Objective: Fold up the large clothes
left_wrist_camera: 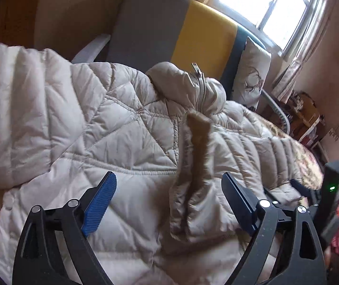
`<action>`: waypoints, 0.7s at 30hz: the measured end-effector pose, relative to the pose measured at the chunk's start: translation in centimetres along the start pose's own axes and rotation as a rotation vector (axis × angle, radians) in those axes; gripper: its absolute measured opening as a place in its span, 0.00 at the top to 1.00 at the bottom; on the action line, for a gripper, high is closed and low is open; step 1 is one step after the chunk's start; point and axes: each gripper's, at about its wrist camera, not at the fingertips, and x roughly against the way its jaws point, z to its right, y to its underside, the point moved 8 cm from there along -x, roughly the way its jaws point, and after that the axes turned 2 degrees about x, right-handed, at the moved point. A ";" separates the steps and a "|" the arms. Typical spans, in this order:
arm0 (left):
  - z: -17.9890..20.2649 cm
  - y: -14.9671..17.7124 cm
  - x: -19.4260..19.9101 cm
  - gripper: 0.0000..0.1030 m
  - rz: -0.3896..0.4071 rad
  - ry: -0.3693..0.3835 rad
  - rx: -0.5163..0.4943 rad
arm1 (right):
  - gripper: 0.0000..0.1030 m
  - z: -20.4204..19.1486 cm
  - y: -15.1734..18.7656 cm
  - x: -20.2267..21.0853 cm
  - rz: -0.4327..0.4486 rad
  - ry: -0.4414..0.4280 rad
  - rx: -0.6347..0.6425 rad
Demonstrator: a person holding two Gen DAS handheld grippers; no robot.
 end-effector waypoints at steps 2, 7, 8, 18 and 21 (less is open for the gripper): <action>-1.2 -0.1 3.0 0.14 0.040 0.040 0.071 | 0.02 0.2 0.1 0.0 0.005 0.012 0.007; -5.5 1.1 10.8 0.14 0.183 -0.080 0.114 | 0.02 -0.3 0.2 0.1 0.010 0.021 0.013; -6.6 1.7 12.7 0.14 0.217 -0.133 0.111 | 0.02 -0.2 0.2 0.1 0.011 0.021 0.012; -15.8 6.8 28.4 0.05 0.446 -0.584 0.038 | 0.02 -0.2 0.2 0.1 0.011 0.021 0.013; -19.6 8.4 32.0 0.04 0.478 -0.658 0.100 | 0.02 -0.4 0.4 0.2 0.013 0.022 0.014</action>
